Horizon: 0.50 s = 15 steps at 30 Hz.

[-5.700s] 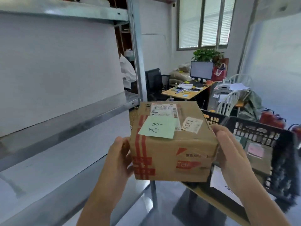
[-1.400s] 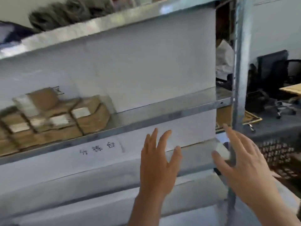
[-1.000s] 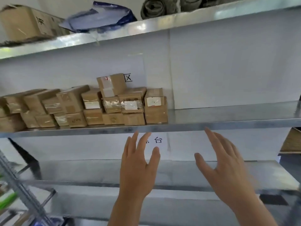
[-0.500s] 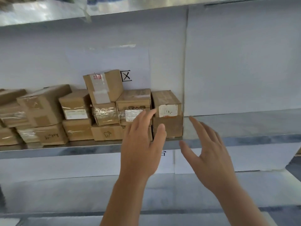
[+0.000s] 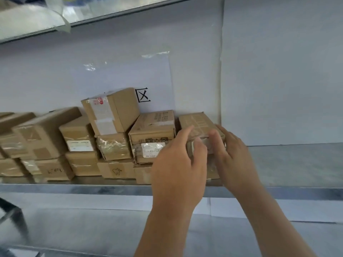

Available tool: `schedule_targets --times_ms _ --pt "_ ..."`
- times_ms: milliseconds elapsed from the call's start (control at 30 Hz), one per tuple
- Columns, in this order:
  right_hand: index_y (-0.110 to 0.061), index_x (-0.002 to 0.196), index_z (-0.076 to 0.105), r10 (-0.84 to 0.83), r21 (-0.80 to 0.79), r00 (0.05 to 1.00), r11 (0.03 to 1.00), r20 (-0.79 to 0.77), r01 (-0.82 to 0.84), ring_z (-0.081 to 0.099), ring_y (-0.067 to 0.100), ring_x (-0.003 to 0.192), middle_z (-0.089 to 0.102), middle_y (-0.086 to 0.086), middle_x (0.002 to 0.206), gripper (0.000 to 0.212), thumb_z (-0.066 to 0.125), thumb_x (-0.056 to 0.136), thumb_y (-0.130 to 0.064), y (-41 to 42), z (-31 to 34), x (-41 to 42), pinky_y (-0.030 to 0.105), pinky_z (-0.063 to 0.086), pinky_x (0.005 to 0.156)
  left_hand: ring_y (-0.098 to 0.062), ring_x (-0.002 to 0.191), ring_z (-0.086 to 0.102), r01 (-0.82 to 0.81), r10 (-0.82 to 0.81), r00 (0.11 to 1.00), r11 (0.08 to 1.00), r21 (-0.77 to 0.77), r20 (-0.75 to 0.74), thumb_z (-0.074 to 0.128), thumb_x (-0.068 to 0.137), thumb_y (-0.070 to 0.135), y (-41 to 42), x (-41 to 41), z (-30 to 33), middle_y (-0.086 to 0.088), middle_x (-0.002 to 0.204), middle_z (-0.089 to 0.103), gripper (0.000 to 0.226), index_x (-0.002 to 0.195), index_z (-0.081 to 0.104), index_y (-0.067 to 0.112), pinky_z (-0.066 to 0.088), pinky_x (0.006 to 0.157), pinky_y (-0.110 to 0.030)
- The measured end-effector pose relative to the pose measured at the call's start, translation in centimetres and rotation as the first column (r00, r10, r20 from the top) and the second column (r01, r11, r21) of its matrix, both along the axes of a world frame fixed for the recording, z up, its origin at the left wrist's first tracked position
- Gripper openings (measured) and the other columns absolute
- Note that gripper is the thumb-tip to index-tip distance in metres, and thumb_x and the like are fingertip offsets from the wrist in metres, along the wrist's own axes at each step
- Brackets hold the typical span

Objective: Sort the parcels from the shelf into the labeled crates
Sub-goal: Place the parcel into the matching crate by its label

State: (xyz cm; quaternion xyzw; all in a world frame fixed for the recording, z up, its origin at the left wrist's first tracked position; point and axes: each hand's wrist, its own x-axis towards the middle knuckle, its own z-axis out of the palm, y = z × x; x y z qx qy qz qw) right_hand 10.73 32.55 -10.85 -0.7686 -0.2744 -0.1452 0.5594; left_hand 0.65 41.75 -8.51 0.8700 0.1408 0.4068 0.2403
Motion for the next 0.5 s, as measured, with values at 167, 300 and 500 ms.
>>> schedule_targets --times_ms 167,300,500 --pt "-0.042 0.115 0.067 0.003 0.082 1.000 0.997 0.014 -0.004 0.061 0.010 0.089 0.071 -0.015 0.099 0.029 0.038 0.109 -0.041 -1.1 0.9 -1.4 0.034 0.048 0.078 0.004 0.104 0.064 0.032 -0.025 0.992 0.998 -0.055 0.124 0.049 0.110 0.035 -0.2 0.1 0.3 0.026 0.115 0.073 0.029 0.128 0.071 0.038 0.048 0.085 -0.009" --pt "-0.049 0.122 0.061 -0.015 0.172 0.999 0.985 0.041 0.007 0.065 0.010 0.094 0.070 -0.019 0.108 0.026 0.048 0.103 -0.040 -2.5 1.0 -3.3 0.035 0.053 0.075 -0.006 0.100 0.066 0.118 -0.096 0.972 0.989 -0.091 0.216 0.054 0.107 0.030 -0.4 -1.2 0.1 0.027 0.117 0.071 0.028 0.129 0.069 0.039 0.055 0.084 -0.022" --pt "-0.045 0.152 0.039 -0.142 0.198 0.988 0.972 0.068 0.126 0.062 0.007 0.097 0.058 -0.031 0.120 0.077 0.070 0.092 -0.007 -5.6 -0.5 -8.1 0.018 0.056 0.073 -0.005 0.110 0.066 0.383 -0.303 0.888 0.904 -0.192 0.345 0.063 0.100 0.002 -1.2 -4.5 -1.4 0.024 0.121 0.064 0.064 0.149 0.051 0.040 0.058 0.084 -0.020"
